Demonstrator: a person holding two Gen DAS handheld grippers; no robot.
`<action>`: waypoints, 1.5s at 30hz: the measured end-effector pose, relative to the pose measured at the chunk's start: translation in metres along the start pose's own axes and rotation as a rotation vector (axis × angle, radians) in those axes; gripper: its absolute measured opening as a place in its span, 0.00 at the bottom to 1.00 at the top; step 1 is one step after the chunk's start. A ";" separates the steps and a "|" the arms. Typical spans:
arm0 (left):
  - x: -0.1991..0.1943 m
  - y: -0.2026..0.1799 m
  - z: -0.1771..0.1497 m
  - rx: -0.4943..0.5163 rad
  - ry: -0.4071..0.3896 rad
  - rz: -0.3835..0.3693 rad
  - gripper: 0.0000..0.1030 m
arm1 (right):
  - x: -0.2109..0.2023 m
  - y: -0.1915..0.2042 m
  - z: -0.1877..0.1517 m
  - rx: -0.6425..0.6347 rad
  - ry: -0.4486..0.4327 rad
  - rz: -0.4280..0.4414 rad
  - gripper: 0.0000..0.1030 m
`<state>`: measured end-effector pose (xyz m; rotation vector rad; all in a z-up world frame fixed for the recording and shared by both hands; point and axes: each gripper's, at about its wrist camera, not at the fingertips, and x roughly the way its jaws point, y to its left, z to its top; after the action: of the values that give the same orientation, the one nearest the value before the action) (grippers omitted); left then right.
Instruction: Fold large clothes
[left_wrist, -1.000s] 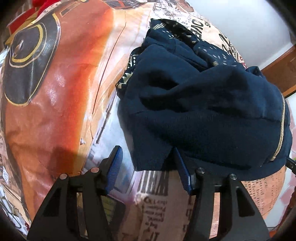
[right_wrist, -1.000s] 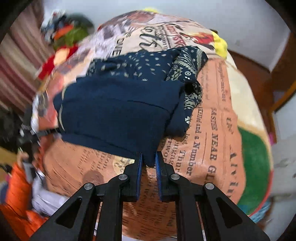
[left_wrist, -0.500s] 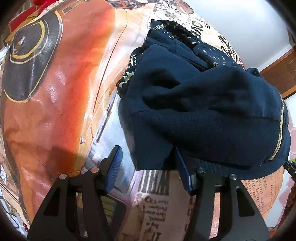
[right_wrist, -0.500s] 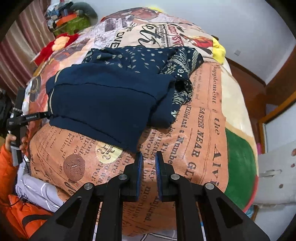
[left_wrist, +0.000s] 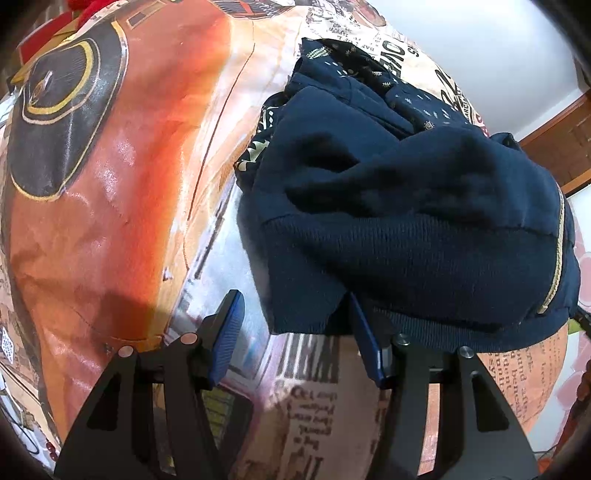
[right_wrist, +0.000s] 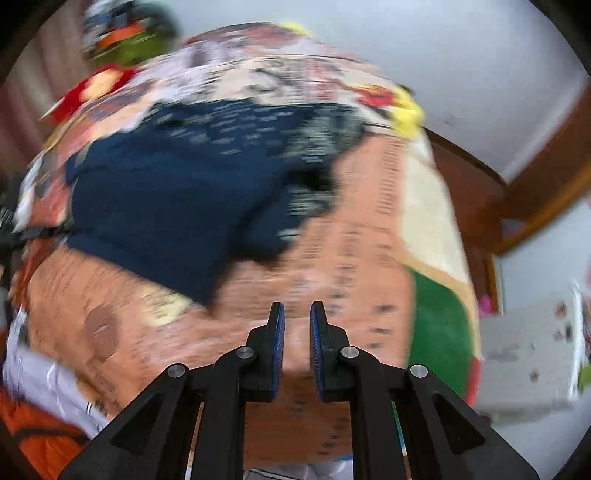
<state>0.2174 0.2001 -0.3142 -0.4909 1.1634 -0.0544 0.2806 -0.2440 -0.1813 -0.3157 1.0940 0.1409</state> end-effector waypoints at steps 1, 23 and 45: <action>0.000 0.000 0.000 -0.001 0.001 -0.003 0.56 | -0.003 -0.009 0.002 0.051 0.011 -0.012 0.09; -0.045 -0.050 0.026 0.140 -0.130 -0.079 0.07 | 0.022 0.011 0.033 0.158 0.034 0.348 0.09; -0.121 -0.105 0.086 0.234 -0.350 -0.176 0.03 | 0.014 0.006 0.049 0.139 -0.087 0.346 0.06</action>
<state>0.2668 0.1711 -0.1415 -0.3754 0.7573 -0.2449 0.3270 -0.2234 -0.1747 0.0069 1.0595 0.3810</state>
